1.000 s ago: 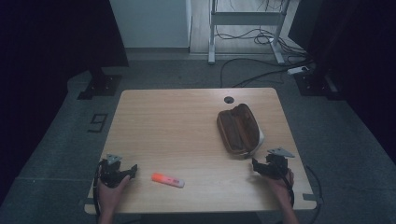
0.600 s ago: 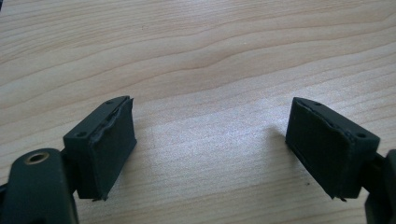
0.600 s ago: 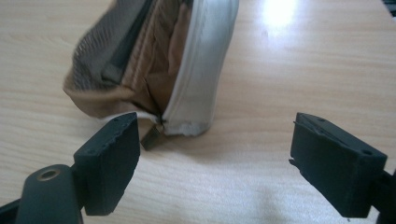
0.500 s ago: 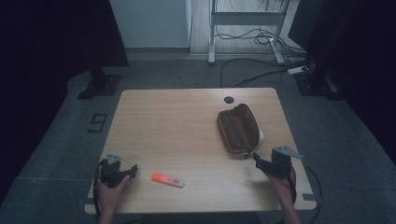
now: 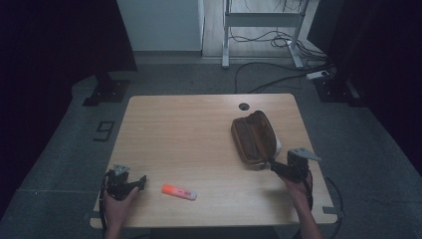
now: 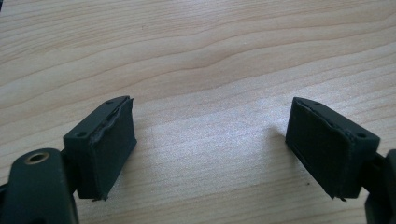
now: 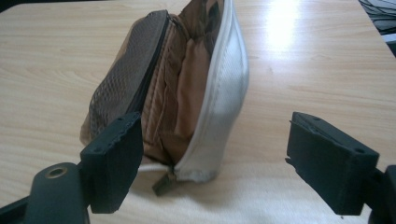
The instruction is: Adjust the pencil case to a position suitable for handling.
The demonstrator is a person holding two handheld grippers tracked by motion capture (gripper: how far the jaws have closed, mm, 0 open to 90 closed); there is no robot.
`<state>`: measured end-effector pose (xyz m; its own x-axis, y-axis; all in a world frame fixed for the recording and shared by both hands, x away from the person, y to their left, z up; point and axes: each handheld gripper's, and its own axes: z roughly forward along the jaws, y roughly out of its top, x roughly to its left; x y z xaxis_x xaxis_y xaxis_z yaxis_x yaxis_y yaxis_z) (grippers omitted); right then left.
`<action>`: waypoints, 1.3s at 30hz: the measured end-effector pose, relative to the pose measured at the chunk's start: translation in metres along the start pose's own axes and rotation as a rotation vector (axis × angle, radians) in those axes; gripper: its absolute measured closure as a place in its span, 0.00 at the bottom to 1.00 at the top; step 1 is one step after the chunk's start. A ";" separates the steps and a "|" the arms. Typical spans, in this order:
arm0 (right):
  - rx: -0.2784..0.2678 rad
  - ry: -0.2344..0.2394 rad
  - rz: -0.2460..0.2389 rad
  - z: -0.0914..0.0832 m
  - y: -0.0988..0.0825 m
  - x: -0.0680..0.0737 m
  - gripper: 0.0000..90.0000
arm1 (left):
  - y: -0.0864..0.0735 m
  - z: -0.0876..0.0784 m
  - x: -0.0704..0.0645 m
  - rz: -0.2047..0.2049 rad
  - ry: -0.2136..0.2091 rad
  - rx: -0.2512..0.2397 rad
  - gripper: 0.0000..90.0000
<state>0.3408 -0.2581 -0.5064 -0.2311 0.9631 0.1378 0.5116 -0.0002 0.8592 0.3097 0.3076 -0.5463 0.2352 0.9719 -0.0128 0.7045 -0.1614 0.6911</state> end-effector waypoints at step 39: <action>-0.016 0.030 0.072 0.053 0.000 -0.018 0.91 | 0.000 0.000 0.000 0.000 0.000 0.000 0.17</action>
<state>0.3885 -0.2612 -0.5348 -0.2186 0.9521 0.2140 0.5147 -0.0738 0.8542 0.3098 0.3076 -0.5463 0.2352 0.9719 -0.0132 0.7046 -0.1611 0.6911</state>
